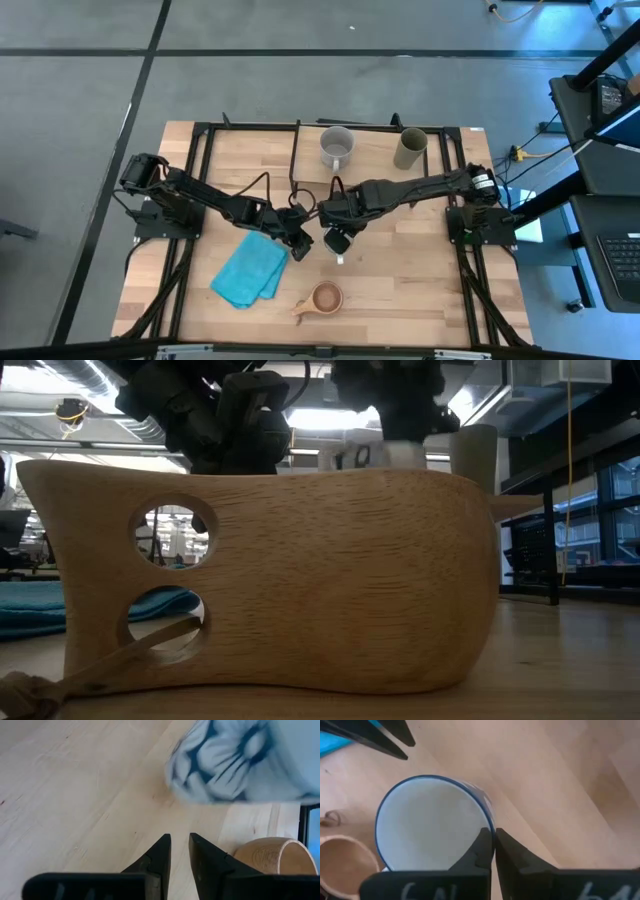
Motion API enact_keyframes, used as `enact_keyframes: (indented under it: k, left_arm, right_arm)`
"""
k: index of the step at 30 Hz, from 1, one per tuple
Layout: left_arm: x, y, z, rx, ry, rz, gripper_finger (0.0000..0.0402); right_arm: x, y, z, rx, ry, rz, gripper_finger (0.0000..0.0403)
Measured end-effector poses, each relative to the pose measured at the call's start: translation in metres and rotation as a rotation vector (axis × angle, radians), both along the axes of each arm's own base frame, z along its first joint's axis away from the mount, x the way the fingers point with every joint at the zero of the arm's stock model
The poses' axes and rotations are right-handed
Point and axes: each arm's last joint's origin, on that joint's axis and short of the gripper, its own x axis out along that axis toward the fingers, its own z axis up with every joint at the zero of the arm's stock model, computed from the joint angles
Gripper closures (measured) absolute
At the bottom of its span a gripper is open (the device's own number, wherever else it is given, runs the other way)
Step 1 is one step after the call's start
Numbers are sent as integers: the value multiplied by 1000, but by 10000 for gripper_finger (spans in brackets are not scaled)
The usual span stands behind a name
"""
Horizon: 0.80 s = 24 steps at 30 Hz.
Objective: Stack small to large cups/mugs on shelf
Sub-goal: Put the blue mug on the shelf
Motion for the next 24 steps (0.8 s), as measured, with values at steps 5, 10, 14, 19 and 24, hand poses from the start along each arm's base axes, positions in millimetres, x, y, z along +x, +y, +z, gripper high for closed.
enact_keyframes:
  k: [5,10,14,19,24]
  left_arm:
    - [0,0,0,13,-1,-12,337]
    - [0,0,0,15,-2,-15,337]
    - [1,0,1,12,-20,-15,337]
    - [3,-1,4,4,-49,-15,337]
    - [4,-3,5,0,-69,-19,337]
  right_arm:
    - [-4,-1,24,-2,15,-1,395]
    - [-7,-5,49,-22,-17,-15,395]
    - [-9,-15,60,-43,-13,-46,395]
    - [-12,-27,69,-45,-1,-68,395]
    - [-17,-37,76,-45,3,-80,395]
